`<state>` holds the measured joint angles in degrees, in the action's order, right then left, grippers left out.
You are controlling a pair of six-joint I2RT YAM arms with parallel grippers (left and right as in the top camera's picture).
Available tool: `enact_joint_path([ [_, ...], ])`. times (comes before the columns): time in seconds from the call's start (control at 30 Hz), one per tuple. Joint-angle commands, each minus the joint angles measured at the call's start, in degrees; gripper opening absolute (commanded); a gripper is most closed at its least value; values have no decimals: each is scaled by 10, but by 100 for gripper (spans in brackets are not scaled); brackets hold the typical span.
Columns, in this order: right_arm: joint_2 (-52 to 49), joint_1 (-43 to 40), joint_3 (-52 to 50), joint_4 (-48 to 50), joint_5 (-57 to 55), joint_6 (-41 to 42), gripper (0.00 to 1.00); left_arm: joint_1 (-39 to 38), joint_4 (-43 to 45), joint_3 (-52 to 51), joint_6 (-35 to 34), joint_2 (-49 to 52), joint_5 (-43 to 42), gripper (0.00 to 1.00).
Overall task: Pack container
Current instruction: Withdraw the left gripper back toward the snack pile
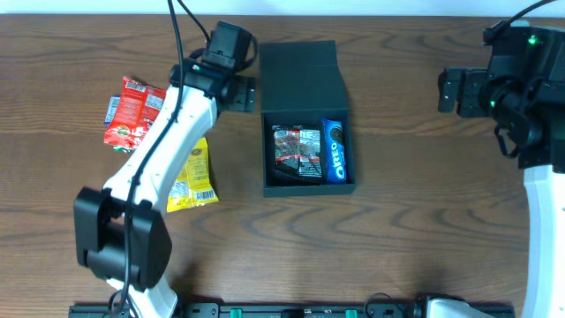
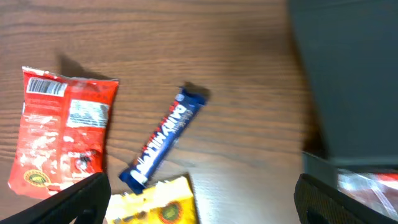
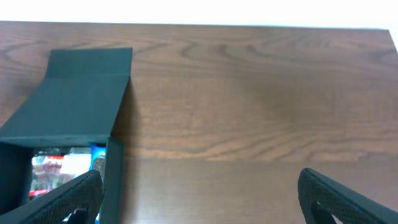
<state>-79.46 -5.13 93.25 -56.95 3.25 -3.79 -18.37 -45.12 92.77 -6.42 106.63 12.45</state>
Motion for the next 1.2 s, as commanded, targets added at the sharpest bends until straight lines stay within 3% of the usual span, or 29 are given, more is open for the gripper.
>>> enact_joint_path([
  [0.0,-11,-5,-2,16,4,-31,99,29,12,6,33,22,8,95],
  [0.2,-40,-5,-2,78,31,-38,99,71,14,6,14,32,-7,95],
  [0.4,-90,-4,-2,96,157,-62,99,127,7,6,-50,32,-4,95],
  [0.87,-130,23,-2,94,240,-35,99,243,43,6,-6,76,15,95],
  [1.17,-130,59,-2,113,240,2,99,251,58,6,-4,143,60,95],
])
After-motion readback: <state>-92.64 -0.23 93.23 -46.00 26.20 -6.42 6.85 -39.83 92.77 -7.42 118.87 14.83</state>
